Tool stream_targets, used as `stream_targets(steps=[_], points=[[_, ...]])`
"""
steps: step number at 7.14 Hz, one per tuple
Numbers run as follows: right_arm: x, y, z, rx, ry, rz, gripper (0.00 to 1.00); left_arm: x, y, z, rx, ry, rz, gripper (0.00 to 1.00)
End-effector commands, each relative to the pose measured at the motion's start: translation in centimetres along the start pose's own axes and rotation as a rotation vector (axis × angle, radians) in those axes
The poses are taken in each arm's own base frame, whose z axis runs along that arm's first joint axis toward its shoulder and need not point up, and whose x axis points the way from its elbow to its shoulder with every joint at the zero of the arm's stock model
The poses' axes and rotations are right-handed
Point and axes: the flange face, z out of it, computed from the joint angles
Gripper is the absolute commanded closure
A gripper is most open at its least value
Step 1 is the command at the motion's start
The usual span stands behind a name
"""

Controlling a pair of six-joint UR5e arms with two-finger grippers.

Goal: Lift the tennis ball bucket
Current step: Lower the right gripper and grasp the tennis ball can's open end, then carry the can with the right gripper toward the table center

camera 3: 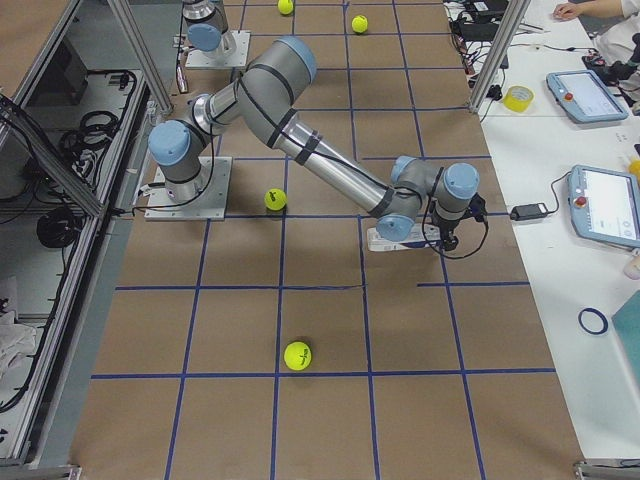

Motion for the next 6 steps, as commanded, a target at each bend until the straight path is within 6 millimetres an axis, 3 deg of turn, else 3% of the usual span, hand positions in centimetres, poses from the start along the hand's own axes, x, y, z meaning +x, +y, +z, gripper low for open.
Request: stream_targets(steps=[1,2,3,4,5,6], points=[[-9.3,-2.7,-4.4,0.045,0.015,-0.037,0.34,-1.5,-0.6,-1.1,0.023,-0.002,-0.031,0.00],[-15.7,-3.7,-5.2,0.051,0.003,-0.118,0.37,-3.2,-1.1,-2.0,0.042,0.004,-0.063,0.00],[-22.5,-4.0,-5.8,0.040,-0.012,-0.201,0.49,-4.3,-1.3,-2.3,0.047,-0.002,-0.079,0.00],[-28.9,-4.0,-5.2,0.033,-0.031,-0.298,0.53,-4.9,-1.4,-2.4,0.050,-0.006,-0.091,0.00],[-35.7,-2.6,-2.9,-0.024,-0.067,-0.458,0.53,-5.4,-1.5,-2.5,0.053,-0.006,-0.102,0.00],[-43.8,-1.7,-4.1,0.033,-0.070,-0.671,0.53,-5.7,-1.5,-2.4,0.051,-0.007,-0.103,0.00]])
